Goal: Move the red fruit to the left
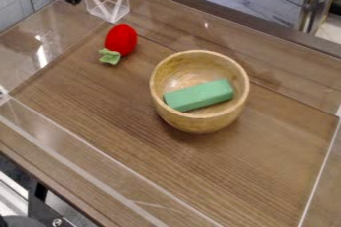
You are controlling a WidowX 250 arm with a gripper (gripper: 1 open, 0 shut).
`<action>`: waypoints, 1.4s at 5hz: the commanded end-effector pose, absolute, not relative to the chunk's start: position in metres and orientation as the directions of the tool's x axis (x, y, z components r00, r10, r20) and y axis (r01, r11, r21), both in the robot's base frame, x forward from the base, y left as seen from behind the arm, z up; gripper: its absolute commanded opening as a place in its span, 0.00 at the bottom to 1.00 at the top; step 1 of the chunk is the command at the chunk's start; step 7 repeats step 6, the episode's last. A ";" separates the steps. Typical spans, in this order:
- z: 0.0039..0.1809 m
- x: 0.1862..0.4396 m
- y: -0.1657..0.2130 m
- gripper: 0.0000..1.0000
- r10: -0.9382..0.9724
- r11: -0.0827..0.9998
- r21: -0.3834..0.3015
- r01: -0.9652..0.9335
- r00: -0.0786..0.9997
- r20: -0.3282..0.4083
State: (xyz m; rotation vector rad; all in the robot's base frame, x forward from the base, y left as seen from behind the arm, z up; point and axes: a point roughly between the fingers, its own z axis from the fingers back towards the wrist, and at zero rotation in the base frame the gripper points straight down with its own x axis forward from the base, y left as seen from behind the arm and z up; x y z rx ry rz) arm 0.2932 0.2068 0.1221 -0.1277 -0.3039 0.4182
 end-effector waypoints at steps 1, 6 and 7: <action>0.143 0.287 0.201 0.00 0.381 0.925 -0.140 -0.354 0.861 0.338; 0.128 0.305 0.180 0.00 0.445 0.893 -0.116 -0.434 0.818 0.364; 0.128 0.305 0.180 0.00 0.445 0.893 -0.116 -0.434 0.818 0.364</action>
